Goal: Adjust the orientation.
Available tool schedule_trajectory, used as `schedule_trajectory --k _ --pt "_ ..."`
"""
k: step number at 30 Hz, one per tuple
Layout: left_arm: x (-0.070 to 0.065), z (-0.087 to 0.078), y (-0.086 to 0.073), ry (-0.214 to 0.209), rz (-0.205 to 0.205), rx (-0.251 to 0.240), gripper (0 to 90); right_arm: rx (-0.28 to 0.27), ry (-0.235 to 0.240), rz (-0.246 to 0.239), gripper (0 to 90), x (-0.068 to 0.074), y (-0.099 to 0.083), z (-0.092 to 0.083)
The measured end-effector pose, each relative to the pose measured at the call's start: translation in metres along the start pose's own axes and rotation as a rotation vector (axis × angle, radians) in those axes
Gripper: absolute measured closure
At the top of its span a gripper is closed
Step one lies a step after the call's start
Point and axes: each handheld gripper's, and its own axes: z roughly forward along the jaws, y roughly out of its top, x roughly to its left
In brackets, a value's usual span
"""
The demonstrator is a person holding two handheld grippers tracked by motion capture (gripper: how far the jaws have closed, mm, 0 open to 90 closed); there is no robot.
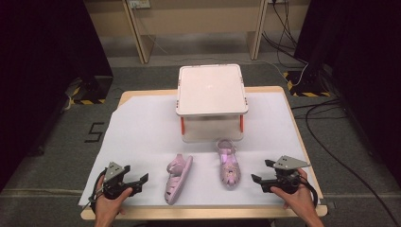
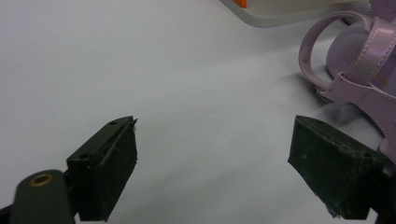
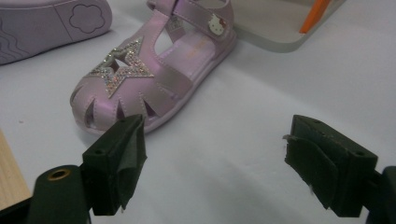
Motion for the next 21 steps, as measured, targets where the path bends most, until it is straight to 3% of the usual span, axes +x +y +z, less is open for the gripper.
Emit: schedule_trajectory --k 10,16,21 --pt "-0.001 0.0 0.001 0.007 0.018 -0.004 14.7 -0.005 0.049 -0.049 24.8 0.007 0.01 0.008" --pt "0.001 0.0 0.001 0.01 0.011 -0.01 14.7 -0.024 0.065 -0.129 27.0 0.012 0.03 0.015" --pt "0.001 0.0 0.001 0.016 0.004 -0.005 14.8 -0.033 0.084 -0.169 29.3 0.014 0.048 0.023"
